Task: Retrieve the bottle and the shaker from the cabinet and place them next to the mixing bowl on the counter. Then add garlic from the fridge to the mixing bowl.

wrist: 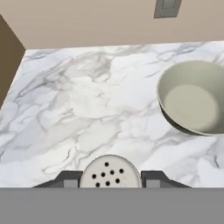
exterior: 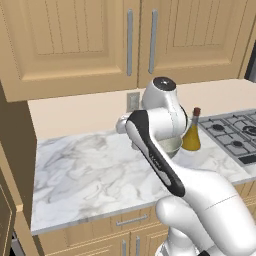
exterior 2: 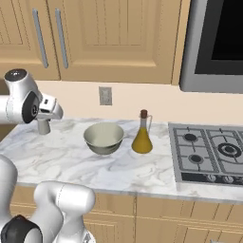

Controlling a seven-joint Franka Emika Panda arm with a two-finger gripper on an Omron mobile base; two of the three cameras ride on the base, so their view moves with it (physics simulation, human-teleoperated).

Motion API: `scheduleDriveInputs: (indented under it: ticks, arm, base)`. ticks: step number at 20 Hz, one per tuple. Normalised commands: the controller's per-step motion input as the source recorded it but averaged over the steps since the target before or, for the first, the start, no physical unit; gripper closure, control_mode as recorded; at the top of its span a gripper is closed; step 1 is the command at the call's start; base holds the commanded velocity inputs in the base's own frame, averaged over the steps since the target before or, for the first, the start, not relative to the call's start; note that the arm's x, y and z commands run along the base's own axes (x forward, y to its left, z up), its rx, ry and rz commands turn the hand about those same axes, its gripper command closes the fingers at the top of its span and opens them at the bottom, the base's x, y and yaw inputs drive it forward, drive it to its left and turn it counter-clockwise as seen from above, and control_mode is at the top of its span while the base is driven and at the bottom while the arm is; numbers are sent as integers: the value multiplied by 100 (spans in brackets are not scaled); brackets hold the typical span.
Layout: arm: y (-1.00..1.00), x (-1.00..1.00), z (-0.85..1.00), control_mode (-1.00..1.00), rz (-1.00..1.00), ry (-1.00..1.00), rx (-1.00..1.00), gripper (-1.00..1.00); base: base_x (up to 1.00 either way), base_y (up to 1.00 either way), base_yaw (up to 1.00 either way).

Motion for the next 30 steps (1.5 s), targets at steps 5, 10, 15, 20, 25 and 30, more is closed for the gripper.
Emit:
scheduleDriveInputs:
  ticks: [5, 10, 15, 20, 25, 30]
  arm:
    - [0, 73, -59, -100, 0, 0, 0, 100]
    - [0, 31, -39, -100, 0, 0, -3, 100]
    - [0, 1, -14, -100, 0, 0, -9, 100]
    - [0, 0, -1, -100, -8, 0, -7, 100]
    - [0, 2, -21, -100, -11, 0, 0, 100]
    - [0, 11, -27, -100, -3, 0, 1, 100]
  base:
    - [0, 0, 0]
    - [0, 0, 0]
    - [0, 0, 0]
    - [0, 0, 0]
    - [0, 0, 0]
    - [0, 0, 0]
